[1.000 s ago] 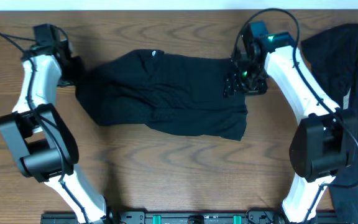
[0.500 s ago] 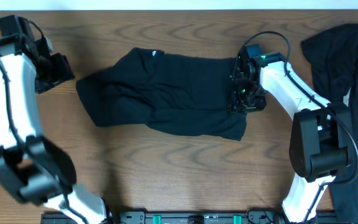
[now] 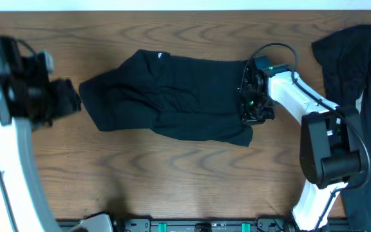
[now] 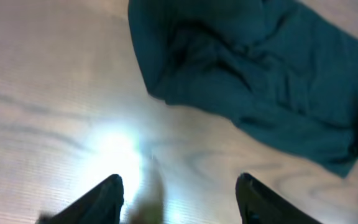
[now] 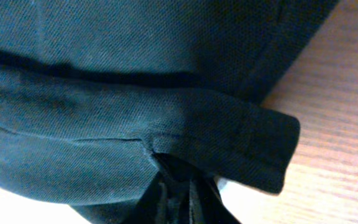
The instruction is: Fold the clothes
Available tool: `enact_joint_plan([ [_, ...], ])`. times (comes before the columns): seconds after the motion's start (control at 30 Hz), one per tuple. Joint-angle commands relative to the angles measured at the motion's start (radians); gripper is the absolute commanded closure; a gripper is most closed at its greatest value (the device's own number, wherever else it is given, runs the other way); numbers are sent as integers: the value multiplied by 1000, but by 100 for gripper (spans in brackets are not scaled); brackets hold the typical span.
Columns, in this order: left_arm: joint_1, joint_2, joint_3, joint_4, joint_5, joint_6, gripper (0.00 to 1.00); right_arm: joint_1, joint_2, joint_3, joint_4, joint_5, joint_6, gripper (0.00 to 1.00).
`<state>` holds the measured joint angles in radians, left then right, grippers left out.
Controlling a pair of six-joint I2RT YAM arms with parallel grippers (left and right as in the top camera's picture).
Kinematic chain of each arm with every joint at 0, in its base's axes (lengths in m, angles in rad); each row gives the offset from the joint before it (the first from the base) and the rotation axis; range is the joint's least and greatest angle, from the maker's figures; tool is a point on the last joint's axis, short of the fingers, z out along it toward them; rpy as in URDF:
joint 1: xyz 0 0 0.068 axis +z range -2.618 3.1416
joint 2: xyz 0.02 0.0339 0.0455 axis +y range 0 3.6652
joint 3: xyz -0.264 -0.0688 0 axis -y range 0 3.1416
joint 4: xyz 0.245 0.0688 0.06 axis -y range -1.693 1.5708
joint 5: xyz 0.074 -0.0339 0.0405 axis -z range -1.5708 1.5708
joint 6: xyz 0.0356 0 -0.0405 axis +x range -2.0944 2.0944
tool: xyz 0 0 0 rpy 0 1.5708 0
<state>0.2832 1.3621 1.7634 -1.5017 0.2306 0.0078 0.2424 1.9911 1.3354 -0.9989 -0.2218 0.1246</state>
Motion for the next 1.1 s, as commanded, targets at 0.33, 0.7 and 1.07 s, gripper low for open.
enact_joint_plan([
  [0.33,-9,-180,-143,-123,96,25,43,31,-348,0,-183,-29,-36,93],
  [0.7,-100,-193,-518,-33,238,24,42,134,-348,-103,-226,20,11,75],
  [1.07,-354,-143,-837,568,137,-57,43,129,-348,-122,-144,34,63,67],
])
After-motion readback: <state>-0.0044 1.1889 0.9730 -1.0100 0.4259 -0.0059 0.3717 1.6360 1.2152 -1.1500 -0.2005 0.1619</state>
